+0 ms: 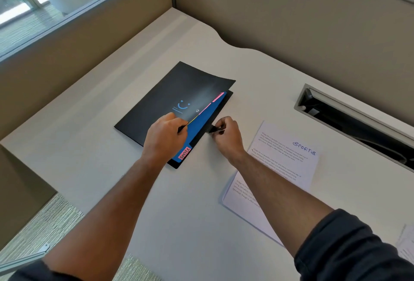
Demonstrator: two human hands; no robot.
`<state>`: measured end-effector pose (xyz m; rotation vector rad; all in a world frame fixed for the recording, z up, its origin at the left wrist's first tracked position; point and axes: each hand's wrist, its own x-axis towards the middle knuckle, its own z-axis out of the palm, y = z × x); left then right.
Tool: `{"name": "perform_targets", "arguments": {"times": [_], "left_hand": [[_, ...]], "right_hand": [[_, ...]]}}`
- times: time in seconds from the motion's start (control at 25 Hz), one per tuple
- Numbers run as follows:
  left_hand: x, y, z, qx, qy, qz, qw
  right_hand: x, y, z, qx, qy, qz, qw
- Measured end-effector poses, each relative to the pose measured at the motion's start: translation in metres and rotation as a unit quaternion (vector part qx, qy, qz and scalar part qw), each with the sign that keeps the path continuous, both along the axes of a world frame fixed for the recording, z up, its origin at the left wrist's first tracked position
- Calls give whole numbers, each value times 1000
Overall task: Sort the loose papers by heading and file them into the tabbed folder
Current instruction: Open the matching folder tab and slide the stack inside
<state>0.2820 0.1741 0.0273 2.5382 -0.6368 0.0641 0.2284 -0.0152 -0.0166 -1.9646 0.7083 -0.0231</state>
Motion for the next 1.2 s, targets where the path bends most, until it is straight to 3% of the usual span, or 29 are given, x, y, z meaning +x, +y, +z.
{"name": "perform_targets", "arguments": {"times": [0.24, 0.32, 0.48, 0.76, 0.92, 1.0, 1.08, 1.2], "left_hand": [[3, 4, 14, -43, -4, 7, 999], [2, 5, 18, -61, -13, 4, 998], [1, 6, 21, -68, -19, -5, 997], [-7, 2, 15, -51, -8, -17, 999], [-7, 1, 12, -36, -6, -21, 999], [-6, 0, 11, -32, -6, -23, 999], [-6, 0, 11, -28, -7, -23, 999], [-6, 1, 9, -25, -7, -17, 1000]], "right_hand": [[-14, -8, 2, -73, 9, 46, 996], [-20, -6, 1, -140, 8, 67, 988], [-35, -5, -4, -310, 37, 156, 937], [-48, -4, 24, -308, 14, 176, 935], [-60, -3, 39, -226, -4, 189, 956], [-74, -6, 42, -186, -19, 129, 974], [-98, -13, 38, -166, -9, -3, 986], [-145, -33, 25, -175, 68, -207, 960]]}}
